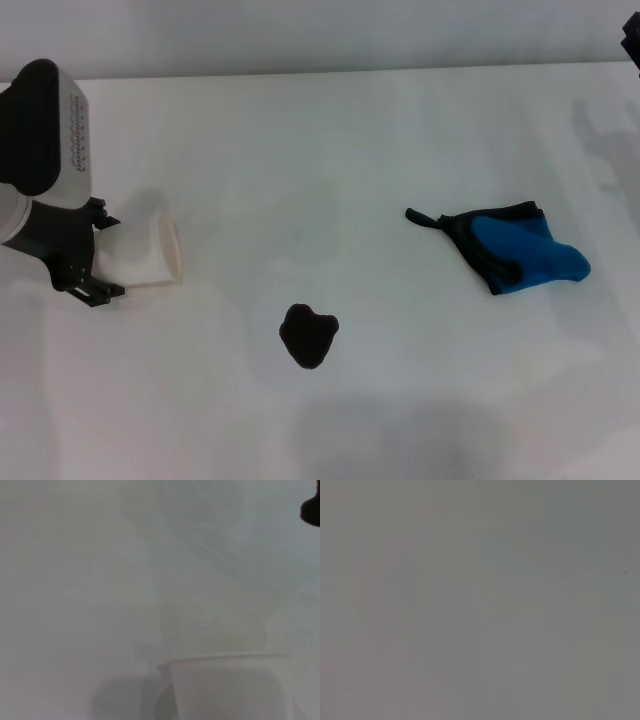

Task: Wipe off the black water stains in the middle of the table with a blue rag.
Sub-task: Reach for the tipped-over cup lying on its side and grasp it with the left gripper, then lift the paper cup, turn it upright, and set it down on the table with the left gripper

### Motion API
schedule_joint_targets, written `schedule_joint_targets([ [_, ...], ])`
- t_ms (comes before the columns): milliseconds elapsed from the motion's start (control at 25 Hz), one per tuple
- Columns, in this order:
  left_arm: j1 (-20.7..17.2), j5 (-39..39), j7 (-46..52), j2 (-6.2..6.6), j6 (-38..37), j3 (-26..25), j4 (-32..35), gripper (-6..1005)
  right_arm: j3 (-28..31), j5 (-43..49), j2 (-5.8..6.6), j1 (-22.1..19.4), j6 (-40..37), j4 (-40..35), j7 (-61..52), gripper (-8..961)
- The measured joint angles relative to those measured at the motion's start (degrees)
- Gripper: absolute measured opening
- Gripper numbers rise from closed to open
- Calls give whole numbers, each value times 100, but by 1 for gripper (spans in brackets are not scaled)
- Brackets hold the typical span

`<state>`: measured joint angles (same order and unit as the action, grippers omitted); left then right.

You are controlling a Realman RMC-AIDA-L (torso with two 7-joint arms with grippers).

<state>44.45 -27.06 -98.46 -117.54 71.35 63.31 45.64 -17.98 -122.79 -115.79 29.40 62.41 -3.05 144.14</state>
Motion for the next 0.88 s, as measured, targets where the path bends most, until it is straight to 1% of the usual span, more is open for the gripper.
schedule_joint_targets([
  [200,-20,-15,29,-32,-141,-14,-82,873,-1,2,-3,18,10,55,0,843],
  [400,-117,-121,73,-80,-337,-30,-83,873,21,0,-5,16,23,86,0,843],
  [720,-165,-579,286,-58,-454,-29,-118,873,24,4,-6,22,34,111,0,843],
  [880,-205,-619,387,-69,-544,-29,-152,871,22,9,-6,42,45,135,0,843],
])
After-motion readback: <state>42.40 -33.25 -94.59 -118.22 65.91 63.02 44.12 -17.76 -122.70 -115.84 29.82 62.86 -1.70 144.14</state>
